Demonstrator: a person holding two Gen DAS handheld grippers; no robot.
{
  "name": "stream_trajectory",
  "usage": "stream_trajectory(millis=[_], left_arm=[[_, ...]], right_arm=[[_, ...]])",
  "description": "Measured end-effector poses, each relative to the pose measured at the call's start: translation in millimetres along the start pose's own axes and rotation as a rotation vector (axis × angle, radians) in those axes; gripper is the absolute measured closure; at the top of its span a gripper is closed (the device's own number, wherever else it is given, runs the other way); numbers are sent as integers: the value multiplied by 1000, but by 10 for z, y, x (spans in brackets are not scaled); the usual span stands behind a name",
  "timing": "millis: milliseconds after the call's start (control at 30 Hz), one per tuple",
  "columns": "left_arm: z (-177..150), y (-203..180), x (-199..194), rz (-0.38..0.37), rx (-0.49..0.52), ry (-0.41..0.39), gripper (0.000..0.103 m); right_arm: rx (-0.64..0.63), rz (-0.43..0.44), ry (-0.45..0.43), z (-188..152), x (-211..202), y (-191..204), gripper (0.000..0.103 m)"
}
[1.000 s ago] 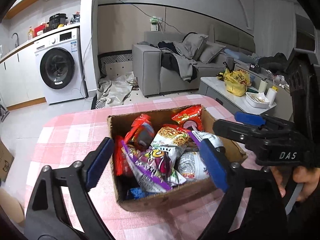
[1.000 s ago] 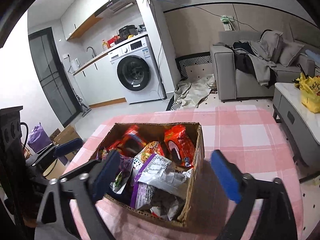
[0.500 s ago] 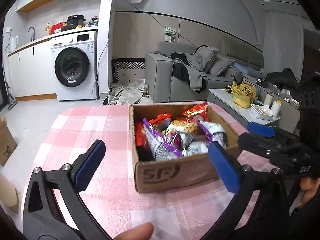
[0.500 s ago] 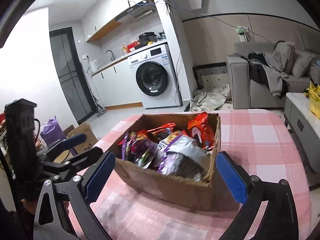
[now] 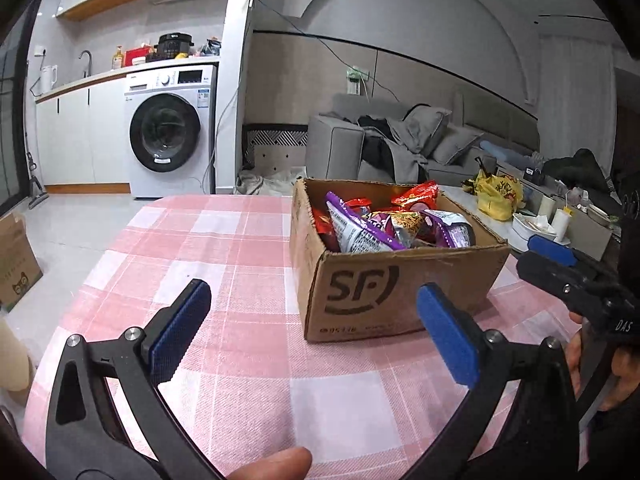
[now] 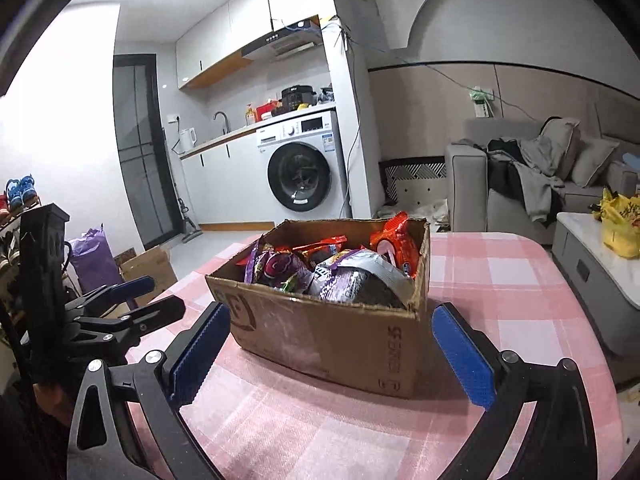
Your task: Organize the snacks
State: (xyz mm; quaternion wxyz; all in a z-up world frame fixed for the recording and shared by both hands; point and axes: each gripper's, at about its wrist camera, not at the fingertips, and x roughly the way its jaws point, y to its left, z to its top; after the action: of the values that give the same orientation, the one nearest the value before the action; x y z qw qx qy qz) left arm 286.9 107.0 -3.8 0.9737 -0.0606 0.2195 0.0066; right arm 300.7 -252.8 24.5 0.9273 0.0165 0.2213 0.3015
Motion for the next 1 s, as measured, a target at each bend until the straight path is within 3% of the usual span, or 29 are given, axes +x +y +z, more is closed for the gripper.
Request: stream_trajectory(millis=[533,1000], left_arm=[[-94,58,-110,14,-4,-14,0],[-84,65,-122,13,-10,-11,0]], right_arm=[[-55,-45,-52,-285,-205,91,0],[-64,-39,-65,-296,-240,113,0]])
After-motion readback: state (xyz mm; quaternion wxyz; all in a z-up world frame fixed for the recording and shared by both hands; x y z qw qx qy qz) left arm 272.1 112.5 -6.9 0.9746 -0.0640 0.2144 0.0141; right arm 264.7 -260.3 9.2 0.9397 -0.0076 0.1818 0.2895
